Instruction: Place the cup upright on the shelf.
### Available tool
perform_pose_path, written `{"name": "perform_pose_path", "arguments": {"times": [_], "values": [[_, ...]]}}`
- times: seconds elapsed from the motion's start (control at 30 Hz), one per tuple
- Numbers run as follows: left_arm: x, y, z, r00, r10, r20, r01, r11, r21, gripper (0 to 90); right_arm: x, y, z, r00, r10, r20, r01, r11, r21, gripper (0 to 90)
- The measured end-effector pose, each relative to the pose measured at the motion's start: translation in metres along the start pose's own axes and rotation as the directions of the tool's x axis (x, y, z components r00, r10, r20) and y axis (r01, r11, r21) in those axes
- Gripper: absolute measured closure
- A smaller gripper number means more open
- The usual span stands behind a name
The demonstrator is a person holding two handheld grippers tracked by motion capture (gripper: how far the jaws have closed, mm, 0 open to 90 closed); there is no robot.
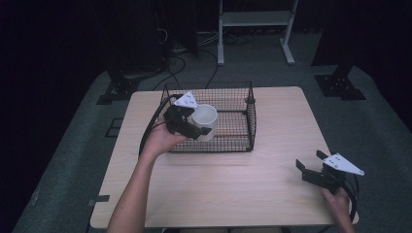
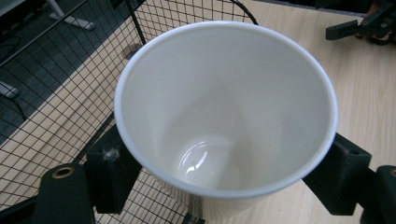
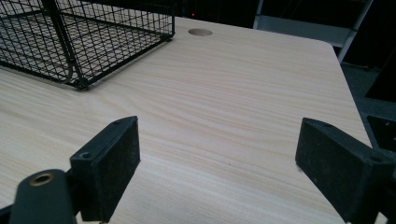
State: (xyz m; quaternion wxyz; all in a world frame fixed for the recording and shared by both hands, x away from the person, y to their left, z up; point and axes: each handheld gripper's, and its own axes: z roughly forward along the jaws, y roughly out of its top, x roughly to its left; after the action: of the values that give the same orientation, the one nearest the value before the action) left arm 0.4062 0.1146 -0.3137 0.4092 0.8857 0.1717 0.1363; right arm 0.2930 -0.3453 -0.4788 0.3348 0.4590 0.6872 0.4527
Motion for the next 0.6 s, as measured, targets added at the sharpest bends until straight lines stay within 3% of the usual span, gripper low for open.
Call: {"name": "perform_pose_path", "arguments": {"times": [0.6], "values": [[0.023,0.012,0.011,0.9997,-0.016,0.017,0.016,0.9999,0.0,20.8,0.0,0.0,0.0,1.0,-0.001,-0.003,0.001,1.0,-0.001,13.0]]}}
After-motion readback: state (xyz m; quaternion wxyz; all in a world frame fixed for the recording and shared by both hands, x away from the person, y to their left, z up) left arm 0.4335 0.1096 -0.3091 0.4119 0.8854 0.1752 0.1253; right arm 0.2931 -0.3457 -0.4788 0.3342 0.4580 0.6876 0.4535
